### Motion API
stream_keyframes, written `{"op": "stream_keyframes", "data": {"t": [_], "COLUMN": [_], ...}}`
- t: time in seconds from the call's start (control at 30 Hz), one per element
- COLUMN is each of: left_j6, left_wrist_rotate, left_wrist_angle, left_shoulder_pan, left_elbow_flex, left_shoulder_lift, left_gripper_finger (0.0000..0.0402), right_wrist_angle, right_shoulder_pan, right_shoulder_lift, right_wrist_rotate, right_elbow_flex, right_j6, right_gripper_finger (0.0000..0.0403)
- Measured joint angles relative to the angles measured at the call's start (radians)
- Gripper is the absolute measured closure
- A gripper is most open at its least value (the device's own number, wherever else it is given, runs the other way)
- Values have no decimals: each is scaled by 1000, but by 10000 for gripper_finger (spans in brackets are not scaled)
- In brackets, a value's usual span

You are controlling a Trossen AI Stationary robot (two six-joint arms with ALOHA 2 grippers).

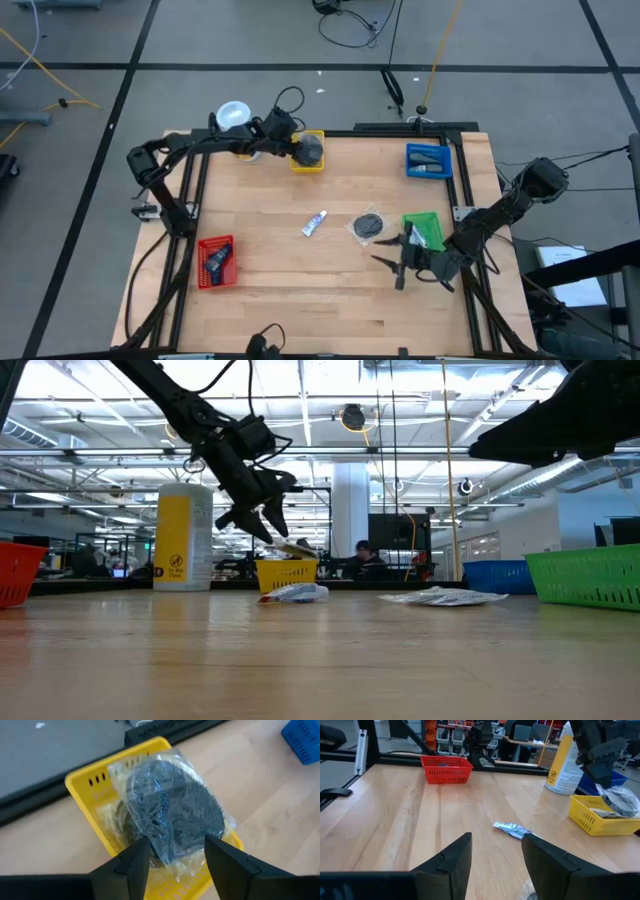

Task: Pick & Place Travel size toiletries
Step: Put the hairbrush into the yellow bin

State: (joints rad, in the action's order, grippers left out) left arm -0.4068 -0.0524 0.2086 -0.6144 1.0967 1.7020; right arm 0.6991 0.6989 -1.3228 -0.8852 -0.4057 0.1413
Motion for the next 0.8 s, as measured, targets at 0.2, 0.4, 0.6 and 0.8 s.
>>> {"op": "stream_keyframes", "data": {"t": [0.2, 0.4, 0.6, 0.8], "left_j6": [2, 27, 43, 49], "left_wrist_rotate": [31, 87, 99, 87], "left_wrist_angle": [141, 121, -26, -101], "left_shoulder_pan": [0, 49, 74, 69], "left_elbow_flex": [85, 103, 104, 103], "left_shoulder_lift": [1, 16, 139, 252], "left_gripper_finger": [246, 271, 323, 387], "right_wrist_angle": [-1, -2, -1, -14], "right_shoulder_pan": [-18, -18, -19, -19], "right_shoulder_lift": [0, 0, 0, 0], "right_wrist_rotate": [0, 7, 31, 30], "right_elbow_flex": [0, 0, 0, 0], "right_j6": [1, 7, 17, 26], "right_gripper_finger": [238, 238, 238, 238]}}
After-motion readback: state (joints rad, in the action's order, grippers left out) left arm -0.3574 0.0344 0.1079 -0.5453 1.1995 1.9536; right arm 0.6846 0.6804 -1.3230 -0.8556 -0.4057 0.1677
